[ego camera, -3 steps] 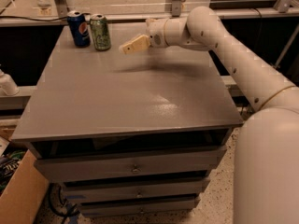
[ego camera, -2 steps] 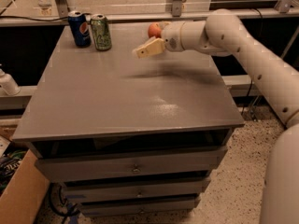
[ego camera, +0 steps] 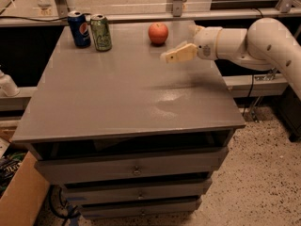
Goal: Move green can near pepsi can
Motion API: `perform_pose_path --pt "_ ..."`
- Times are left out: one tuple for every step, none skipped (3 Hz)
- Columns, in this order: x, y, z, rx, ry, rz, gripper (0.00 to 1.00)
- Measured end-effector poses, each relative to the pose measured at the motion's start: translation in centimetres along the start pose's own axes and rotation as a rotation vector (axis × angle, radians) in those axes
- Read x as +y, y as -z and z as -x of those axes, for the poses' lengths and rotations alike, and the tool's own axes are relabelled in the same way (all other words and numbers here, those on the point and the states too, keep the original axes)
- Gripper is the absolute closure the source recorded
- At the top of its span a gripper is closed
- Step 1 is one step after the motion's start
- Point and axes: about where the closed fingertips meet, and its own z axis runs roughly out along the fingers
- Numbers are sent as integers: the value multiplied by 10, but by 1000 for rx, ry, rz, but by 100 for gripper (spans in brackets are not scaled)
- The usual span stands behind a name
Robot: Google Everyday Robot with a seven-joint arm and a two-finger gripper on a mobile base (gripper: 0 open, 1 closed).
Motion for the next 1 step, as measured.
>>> perform_pose_path --pt "-5 9 -2 0 -4 -14 0"
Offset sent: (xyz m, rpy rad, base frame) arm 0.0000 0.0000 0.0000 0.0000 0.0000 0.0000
